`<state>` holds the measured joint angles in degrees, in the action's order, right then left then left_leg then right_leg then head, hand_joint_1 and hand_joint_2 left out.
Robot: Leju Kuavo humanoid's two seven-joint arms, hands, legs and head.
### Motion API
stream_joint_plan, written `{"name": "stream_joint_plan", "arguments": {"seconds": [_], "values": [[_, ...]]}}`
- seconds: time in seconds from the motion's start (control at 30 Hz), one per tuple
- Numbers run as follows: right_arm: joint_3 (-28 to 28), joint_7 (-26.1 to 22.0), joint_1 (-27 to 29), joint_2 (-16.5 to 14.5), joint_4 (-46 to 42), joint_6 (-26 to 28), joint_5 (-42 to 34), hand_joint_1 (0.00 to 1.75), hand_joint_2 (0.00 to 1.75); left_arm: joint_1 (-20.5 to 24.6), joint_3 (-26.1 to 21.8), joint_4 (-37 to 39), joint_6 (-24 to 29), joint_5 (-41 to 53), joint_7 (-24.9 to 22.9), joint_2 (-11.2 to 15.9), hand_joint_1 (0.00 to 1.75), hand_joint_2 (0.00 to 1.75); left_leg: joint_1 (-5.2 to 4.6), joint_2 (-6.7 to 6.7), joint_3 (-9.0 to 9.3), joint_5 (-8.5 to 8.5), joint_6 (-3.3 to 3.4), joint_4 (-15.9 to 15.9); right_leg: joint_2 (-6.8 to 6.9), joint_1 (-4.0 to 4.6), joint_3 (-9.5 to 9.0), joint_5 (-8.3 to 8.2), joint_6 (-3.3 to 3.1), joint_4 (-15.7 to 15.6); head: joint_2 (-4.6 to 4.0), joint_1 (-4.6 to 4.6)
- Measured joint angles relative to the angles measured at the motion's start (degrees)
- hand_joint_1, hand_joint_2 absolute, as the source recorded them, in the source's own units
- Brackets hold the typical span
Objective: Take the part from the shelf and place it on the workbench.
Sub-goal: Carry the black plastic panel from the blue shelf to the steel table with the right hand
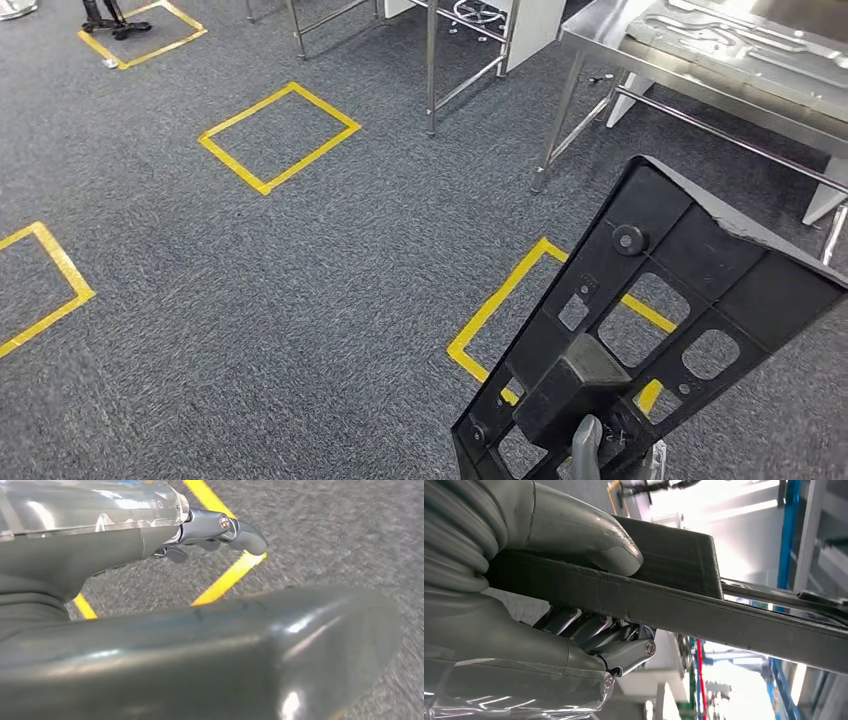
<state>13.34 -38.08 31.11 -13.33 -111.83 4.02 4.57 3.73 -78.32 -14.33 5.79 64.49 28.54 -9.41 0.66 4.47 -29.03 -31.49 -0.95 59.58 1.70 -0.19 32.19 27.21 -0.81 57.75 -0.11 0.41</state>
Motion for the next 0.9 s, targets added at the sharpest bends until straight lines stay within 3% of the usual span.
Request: {"name": "stream_joint_plan", "arguments": {"seconds": [0.07, 0.1, 0.13, 0.17, 0.2, 0.23, 0.3, 0.37, 0.43, 0.47, 0.53, 0.6, 0.63, 0.67, 0.7, 0.73, 0.8, 0.83, 0.9], "values": [[0.0, 0.0, 0.1, 0.0, 0.0, 0.0, 0.0, 1.75, 1.75, -0.1, 0.1, 0.0, 0.1, 0.3, 0.1, 0.0, 0.00, 0.00, 0.10, -3.04, -2.96, -3.72, -0.13, 6.6, -1.41, -0.17, -0.07, -0.26, -0.42, -0.3, 0.00, -0.17], [0.0, 0.0, 0.2, 0.0, 0.0, 0.1, 0.0, 1.75, 1.75, -0.2, 0.1, 0.0, 0.2, 0.4, 0.1, 0.0, 0.00, 0.00, 0.12, -3.64, -4.84, -5.37, -0.18, 10.6, -2.18, -0.13, -0.01, -0.27, -0.50, -0.2, 0.00, -0.24], [0.0, 0.0, 0.3, 0.0, 0.0, 0.1, 0.1, 1.75, 1.75, -0.3, 0.1, 0.0, 0.3, 0.5, 0.2, 0.0, 0.00, 0.00, 0.12, -3.90, -6.35, -6.16, -0.23, 13.6, -3.05, -0.09, -0.01, -0.27, -0.53, -0.2, 0.00, -0.26], [0.0, 0.0, 0.4, 0.0, 0.0, 0.1, 0.1, 1.75, 1.75, -0.4, 0.1, 0.0, 0.4, 0.6, 0.2, 0.0, 0.00, 0.00, 0.12, -3.98, -6.97, -5.69, -0.25, 14.5, -3.93, -0.06, -0.04, -0.26, -0.54, -0.1, 0.00, -0.26], [0.0, 0.0, 0.5, 0.0, 0.0, 0.1, 0.1, 1.75, 1.75, -0.4, 0.1, 0.0, 0.4, 0.7, 0.2, 0.0, 0.00, 0.00, 0.13, -4.08, -6.59, -4.11, -0.22, 13.1, -4.82, -0.07, -0.09, -0.22, -0.50, 0.1, 0.00, -0.27], [0.0, 0.0, 0.7, 0.0, 0.0, 0.2, 0.1, 1.75, 1.75, -0.4, 0.2, 0.0, 0.4, 0.8, 0.2, 0.0, 0.00, 0.00, 0.16, -4.56, -5.31, -1.72, -0.13, 9.8, -5.73, -0.11, -0.12, -0.14, -0.38, 0.3, 0.00, -0.27], [0.0, 0.0, 0.8, 0.0, 0.0, 0.3, 0.2, 1.75, 1.75, -0.4, 0.3, 0.0, 0.4, 0.8, 0.3, 0.0, 0.00, 0.00, 0.34, -7.17, -2.45, 1.57, 0.16, 2.4, -7.32, -0.15, 0.15, 0.13, 0.05, 1.0, 0.00, -0.25], [-0.1, 0.0, 1.1, -0.1, -0.1, 0.3, 0.3, 1.75, 1.75, -0.4, 0.3, 0.0, 0.4, 0.8, 0.2, 0.1, 0.00, 0.00, 0.35, -8.94, -1.37, 2.07, 0.50, -0.6, -8.61, -0.25, 0.73, 0.17, 0.70, 1.5, 0.00, -0.24], [-0.2, -0.1, 1.5, -0.1, -0.2, 0.4, 0.4, 1.75, 1.75, -0.3, 0.3, 0.0, 0.3, 0.8, 0.2, 0.0, 0.00, 0.00, 0.23, -7.92, -1.24, 2.25, 1.08, -1.0, -9.71, -0.43, 1.18, -0.06, 1.46, 1.4, 0.00, -0.27], [-0.2, -0.1, 1.8, -0.1, -0.3, 0.4, 0.5, 1.75, 1.75, -0.2, 0.4, 0.0, 0.1, 0.8, 0.2, 0.0, 0.00, 0.00, 0.26, -7.24, -1.12, 2.44, 1.47, -1.2, -9.23, -0.40, 1.37, 0.12, 1.80, 1.6, 0.00, -0.22], [-0.3, -0.2, 2.2, -0.2, -0.6, 0.4, 0.6, 1.75, 1.75, -0.2, 0.4, 0.0, -0.2, 1.0, 0.1, -0.1, 0.00, 0.00, 0.46, -5.67, -0.98, 2.79, 2.11, -1.8, -6.11, -0.26, 2.91, 2.22, 2.37, 4.8, 0.00, 0.16], [-0.3, -0.2, 2.5, -0.2, -1.0, 0.4, 0.8, 1.75, 1.75, -0.4, 0.4, 0.0, -0.4, 1.2, -0.1, 0.0, 0.00, 0.00, 0.34, -4.01, -0.98, 2.78, 2.34, -1.9, -2.88, -0.29, 6.33, 5.88, 2.81, 11.9, 0.00, 0.48], [-0.4, -0.2, 2.8, -0.2, -1.1, 0.4, 0.9, 1.75, 1.75, -0.5, 0.4, 0.0, -0.4, 1.3, -0.1, 0.0, 0.00, 0.00, 0.29, -3.11, -0.99, 2.70, 2.35, -1.8, -2.28, -0.39, 8.00, 7.11, 2.97, 15.2, 0.00, 0.47], [-0.4, -0.2, 3.1, -0.2, -1.2, 0.4, 0.9, 1.75, 1.75, -0.5, 0.4, 0.0, -0.4, 1.4, -0.2, 0.0, 0.00, 0.00, 0.26, -2.23, -0.94, 2.59, 2.34, -1.8, -2.03, -0.49, 8.83, 7.28, 3.07, 16.9, 0.00, 0.49], [-0.5, -0.2, 3.4, -0.2, -1.3, 0.4, 0.9, 1.75, 1.75, -0.5, 0.4, 0.0, -0.4, 1.4, -0.2, 0.0, 0.00, 0.00, 0.26, -1.41, -0.82, 2.45, 2.30, -1.8, -1.81, -0.56, 8.60, 6.40, 3.08, 16.5, 0.00, 0.49], [-0.6, -0.2, 3.7, -0.2, -1.4, 0.4, 1.0, 1.75, 1.75, -0.4, 0.4, 0.0, -0.4, 1.5, -0.2, 0.0, 0.00, 0.00, 0.25, -0.68, -0.61, 2.28, 2.21, -1.8, -1.45, -0.58, 7.10, 4.57, 2.99, 13.7, 0.00, 0.49], [-0.7, -0.2, 4.0, -0.3, -1.8, 0.3, 1.0, 1.75, 1.75, -0.3, 0.5, 0.0, -0.4, 1.6, -0.2, -0.1, 0.00, 0.00, 0.14, 0.57, -0.03, 1.89, 1.88, -1.9, 0.62, -0.23, 2.68, 1.12, 2.42, 5.6, 0.00, 0.48], [-0.7, -0.2, 4.0, -0.3, -2.0, 0.3, 1.1, 1.75, 1.75, -0.3, 0.5, 0.0, -0.4, 1.6, -0.2, -0.1, 0.00, 0.00, 0.04, 1.06, 0.23, 1.69, 1.62, -1.9, 1.56, 0.04, 1.16, 0.28, 2.02, 2.7, 0.00, 0.47], [-0.9, -0.2, 4.3, -0.5, -2.4, 0.3, 1.2, 1.75, 1.75, -0.1, 0.5, 0.0, -0.4, 1.7, -0.2, -0.1, 0.00, 0.00, -0.12, 2.06, 0.65, 1.42, 1.04, -2.0, 2.09, 0.54, 0.47, 0.30, 1.35, 1.0, 0.00, 0.45]]}}
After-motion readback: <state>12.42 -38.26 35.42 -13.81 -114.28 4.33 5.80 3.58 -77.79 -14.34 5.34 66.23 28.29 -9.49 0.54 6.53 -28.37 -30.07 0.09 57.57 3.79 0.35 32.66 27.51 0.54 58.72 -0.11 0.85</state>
